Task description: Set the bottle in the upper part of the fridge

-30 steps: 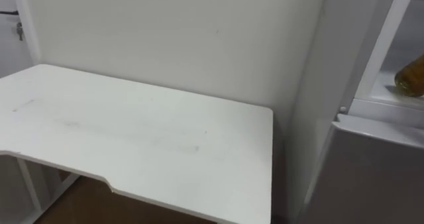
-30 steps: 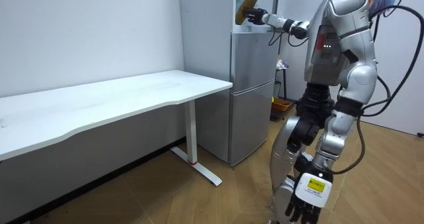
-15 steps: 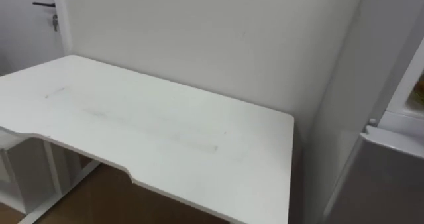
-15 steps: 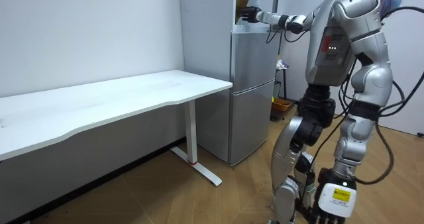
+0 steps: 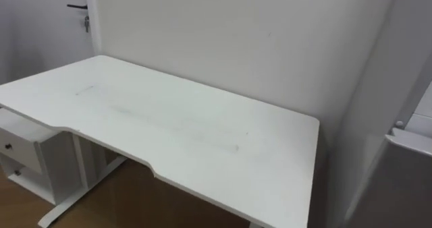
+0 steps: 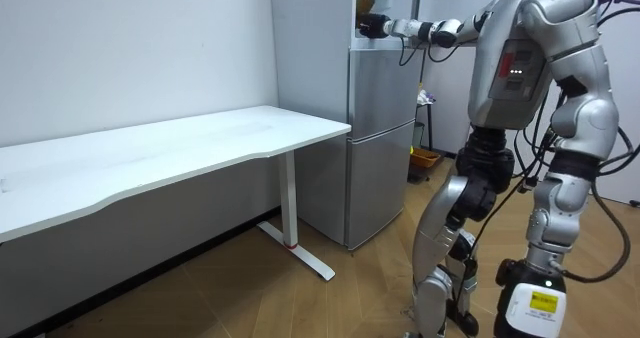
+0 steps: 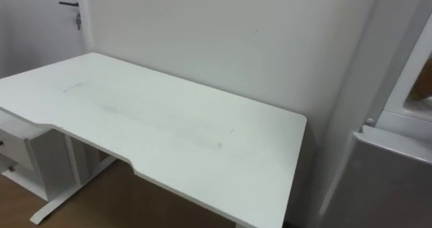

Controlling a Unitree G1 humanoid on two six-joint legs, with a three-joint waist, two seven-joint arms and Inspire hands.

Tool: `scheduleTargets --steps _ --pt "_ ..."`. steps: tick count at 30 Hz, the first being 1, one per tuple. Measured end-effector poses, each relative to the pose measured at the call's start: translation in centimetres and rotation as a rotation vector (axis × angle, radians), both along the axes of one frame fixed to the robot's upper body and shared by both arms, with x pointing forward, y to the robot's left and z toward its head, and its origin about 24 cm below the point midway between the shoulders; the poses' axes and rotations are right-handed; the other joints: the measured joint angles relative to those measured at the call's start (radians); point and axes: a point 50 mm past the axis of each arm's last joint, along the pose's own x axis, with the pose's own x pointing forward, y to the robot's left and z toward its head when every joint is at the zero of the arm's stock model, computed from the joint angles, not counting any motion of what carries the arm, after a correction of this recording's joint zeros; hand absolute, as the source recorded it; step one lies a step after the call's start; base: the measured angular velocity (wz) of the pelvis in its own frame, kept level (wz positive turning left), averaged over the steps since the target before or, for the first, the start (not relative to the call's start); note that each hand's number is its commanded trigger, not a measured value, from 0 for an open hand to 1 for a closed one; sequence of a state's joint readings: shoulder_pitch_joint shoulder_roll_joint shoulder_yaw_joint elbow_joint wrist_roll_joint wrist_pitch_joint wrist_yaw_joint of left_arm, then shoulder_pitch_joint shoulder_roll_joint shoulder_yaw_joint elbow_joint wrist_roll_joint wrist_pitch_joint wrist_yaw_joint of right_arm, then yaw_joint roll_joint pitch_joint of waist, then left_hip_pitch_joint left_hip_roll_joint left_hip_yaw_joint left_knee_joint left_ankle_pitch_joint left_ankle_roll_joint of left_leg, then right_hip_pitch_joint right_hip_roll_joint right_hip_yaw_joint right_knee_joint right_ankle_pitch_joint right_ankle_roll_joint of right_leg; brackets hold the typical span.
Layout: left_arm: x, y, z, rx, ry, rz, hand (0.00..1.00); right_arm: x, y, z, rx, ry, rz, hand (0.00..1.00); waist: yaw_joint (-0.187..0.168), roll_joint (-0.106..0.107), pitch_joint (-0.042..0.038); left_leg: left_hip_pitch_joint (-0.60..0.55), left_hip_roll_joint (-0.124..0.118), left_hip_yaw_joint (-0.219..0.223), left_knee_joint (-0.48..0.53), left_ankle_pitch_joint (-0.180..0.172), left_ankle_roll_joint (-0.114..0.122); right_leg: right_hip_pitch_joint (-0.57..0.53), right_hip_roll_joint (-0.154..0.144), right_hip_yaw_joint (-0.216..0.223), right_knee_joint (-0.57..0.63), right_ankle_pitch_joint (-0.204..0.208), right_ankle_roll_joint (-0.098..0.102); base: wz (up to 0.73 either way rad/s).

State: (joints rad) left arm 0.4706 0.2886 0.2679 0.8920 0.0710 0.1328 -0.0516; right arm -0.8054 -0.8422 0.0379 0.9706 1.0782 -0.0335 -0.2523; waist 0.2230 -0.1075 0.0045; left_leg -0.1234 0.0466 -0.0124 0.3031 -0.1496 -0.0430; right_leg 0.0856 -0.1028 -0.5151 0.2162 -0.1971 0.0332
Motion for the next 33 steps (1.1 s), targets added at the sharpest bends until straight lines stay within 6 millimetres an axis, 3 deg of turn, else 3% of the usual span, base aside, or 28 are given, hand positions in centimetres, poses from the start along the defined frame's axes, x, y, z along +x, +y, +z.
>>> scheduleTargets --steps 4,5,7,8,9,10,21,33 --pt "0.0 0.2 0.1 0.004 0.005 0.001 0.0 -0.1 -0.2 -0.3 0.002 0.003 0.019 1.0 0.002 0.0 0.0009 0.001 0.001 0.0 0.003 0.0 0.0 0.003 0.002 0.0 -0.011 0.001 -0.002 -0.01" --pt "0.1 0.4 0.1 0.008 0.006 -0.001 0.0 -0.1 -0.3 -0.5 -0.002 0.002 0.019 0.82 0.004 -0.002 0.0017 -0.001 0.002 -0.001 0.004 0.001 -0.001 0.003 0.003 0.0 -0.013 0.001 -0.003 0.0" --pt "0.2 0.6 0.3 0.015 0.006 -0.005 0.0 -0.2 -0.3 -0.5 -0.004 -0.002 0.021 0.69 0.005 -0.003 0.0022 -0.003 0.003 -0.001 0.005 0.001 -0.002 0.003 0.005 0.0 -0.014 0.001 -0.003 0.0" --pt "0.3 0.7 0.3 0.018 0.005 -0.007 0.0 -0.2 -0.4 -0.5 -0.005 -0.002 0.024 0.48 0.005 -0.003 0.0021 0.001 0.003 -0.001 0.005 0.002 -0.002 0.004 0.006 0.0 -0.014 0.002 -0.003 0.0" --pt "0.3 0.9 0.4 0.021 0.004 -0.009 0.0 -0.2 -0.4 -0.6 -0.005 0.0 0.025 0.04 0.006 -0.004 0.0029 0.006 0.004 0.0 0.002 0.002 -0.003 0.009 0.007 0.001 -0.013 0.002 -0.004 0.0" --pt "0.3 0.9 0.4 0.023 0.004 -0.01 0.0 -0.2 -0.4 -0.6 -0.004 0.002 0.024 0.0 0.007 -0.004 0.0032 0.01 0.004 0.001 0.001 0.002 -0.003 0.012 0.007 0.002 -0.013 0.002 -0.004 -0.04" --pt "0.5 1.3 0.6 0.033 0.0 -0.017 0.0 0.0 -0.1 -1.0 -0.027 0.031 0.073 0.0 0.027 -0.02 0.0078 0.029 0.011 0.015 -0.013 0.002 -0.008 0.021 0.013 0.017 -0.02 -0.002 -0.006 -0.04" --pt "0.4 1.3 0.6 0.028 0.005 -0.041 0.0 0.0 -0.1 -1.2 -0.038 0.024 0.126 0.0 0.027 -0.022 0.0079 0.037 0.013 0.018 -0.012 0.0 -0.01 0.028 0.017 0.022 -0.03 0.0 -0.007 0.0"
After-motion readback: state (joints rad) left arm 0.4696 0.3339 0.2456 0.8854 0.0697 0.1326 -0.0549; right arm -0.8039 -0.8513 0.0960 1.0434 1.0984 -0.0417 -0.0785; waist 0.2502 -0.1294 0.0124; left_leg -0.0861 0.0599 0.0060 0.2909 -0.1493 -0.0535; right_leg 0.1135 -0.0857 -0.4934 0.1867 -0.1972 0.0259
